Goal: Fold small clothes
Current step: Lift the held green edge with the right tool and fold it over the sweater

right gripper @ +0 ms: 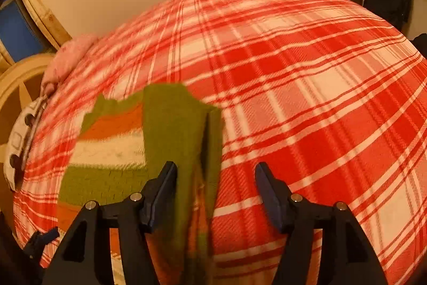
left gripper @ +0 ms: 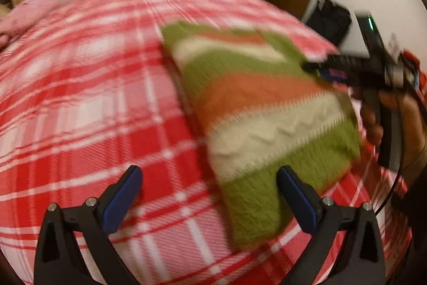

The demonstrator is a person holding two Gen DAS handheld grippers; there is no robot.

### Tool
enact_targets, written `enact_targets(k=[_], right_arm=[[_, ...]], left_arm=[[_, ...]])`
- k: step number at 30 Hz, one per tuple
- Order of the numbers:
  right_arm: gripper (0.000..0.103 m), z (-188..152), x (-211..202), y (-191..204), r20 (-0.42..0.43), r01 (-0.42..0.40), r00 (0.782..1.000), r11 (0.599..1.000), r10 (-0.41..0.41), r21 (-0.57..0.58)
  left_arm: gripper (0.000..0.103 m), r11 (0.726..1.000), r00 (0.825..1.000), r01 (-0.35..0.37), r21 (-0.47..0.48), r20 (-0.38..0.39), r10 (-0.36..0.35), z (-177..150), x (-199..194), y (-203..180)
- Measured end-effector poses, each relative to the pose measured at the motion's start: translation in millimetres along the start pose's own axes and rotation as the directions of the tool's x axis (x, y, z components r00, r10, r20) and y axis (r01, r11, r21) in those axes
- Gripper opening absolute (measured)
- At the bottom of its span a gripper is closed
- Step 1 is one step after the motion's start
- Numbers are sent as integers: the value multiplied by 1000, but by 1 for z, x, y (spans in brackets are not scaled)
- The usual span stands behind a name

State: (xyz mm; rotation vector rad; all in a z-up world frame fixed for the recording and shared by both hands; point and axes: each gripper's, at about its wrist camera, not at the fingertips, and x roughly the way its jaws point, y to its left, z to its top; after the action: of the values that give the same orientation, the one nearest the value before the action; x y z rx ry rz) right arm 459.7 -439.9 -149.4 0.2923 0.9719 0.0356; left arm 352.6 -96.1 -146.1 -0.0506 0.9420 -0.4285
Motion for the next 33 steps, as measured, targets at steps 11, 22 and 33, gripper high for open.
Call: enact_targets(k=[11, 22, 33], right_arm=[[62, 26, 37, -5, -25, -80, 996, 996, 81, 42], [20, 25, 46, -5, -16, -233, 972, 969, 235, 84], [14, 19, -4, 29, 82, -192, 978, 981, 192, -12]], left_arm=[[102, 992, 995, 52, -114, -81, -62, -1, 26, 2], [62, 990, 987, 134, -44, -81, -137, -1, 29, -26], [26, 992, 992, 123, 21, -38, -122, 1, -11, -29]])
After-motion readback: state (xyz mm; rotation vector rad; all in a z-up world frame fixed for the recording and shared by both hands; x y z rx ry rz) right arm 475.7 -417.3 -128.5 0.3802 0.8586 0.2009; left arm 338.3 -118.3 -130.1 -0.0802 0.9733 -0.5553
